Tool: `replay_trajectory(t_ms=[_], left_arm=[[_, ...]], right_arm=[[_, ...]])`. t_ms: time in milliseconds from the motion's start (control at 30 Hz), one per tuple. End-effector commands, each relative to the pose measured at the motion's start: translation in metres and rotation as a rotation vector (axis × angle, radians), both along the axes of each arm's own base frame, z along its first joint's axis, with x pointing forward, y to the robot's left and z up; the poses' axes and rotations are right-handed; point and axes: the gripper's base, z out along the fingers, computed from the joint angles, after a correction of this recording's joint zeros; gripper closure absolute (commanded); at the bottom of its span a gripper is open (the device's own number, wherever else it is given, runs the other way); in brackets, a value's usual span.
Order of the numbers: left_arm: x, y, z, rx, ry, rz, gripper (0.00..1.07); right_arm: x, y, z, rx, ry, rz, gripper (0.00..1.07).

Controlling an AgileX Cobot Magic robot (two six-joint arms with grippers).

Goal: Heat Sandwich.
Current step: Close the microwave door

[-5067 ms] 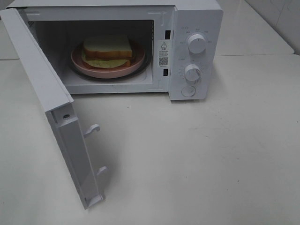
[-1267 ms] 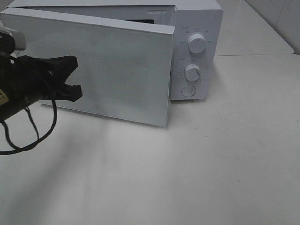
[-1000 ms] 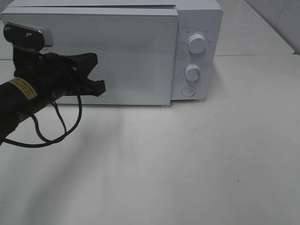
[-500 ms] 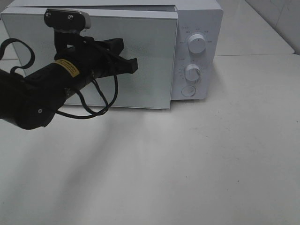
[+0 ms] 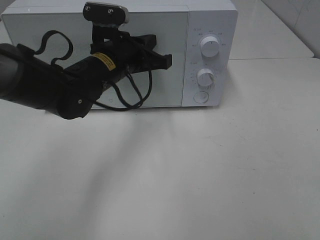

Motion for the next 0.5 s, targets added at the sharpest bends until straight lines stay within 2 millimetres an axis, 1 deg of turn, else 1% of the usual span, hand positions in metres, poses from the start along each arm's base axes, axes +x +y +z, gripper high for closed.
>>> replay_trajectory(t_ms=[33, 133, 233, 400, 433, 500], left_arm=[[0.020, 0.006, 0.005, -0.083, 0.027, 0.112, 1.07], [0.023, 0.004, 0.006, -0.086, 0.030, 0.113, 1.07], [0.022, 0.002, 0.007, -0.069, 0.024, 0.091, 1.07], [0.013, -0.006, 0.007, -0.029, 0.022, 0.032, 1.07], [0.006, -0.009, 0.007, -0.014, 0.040, 0.014, 1.07], [-0.002, -0.009, 0.005, -0.001, 0.058, 0.001, 1.07]], right_arm=[[-0.002, 0.000, 0.000, 0.001, -0.036, -0.004, 0.39], [-0.002, 0.000, 0.000, 0.001, -0.036, -0.004, 0.39], [-0.002, 0.000, 0.000, 0.001, -0.036, -0.004, 0.39], [-0.002, 0.000, 0.000, 0.001, -0.036, -0.004, 0.39], [-0.002, 0.000, 0.000, 0.001, -0.036, -0.004, 0.39], [-0.002, 0.000, 0.000, 0.001, -0.036, -0.004, 0.39]])
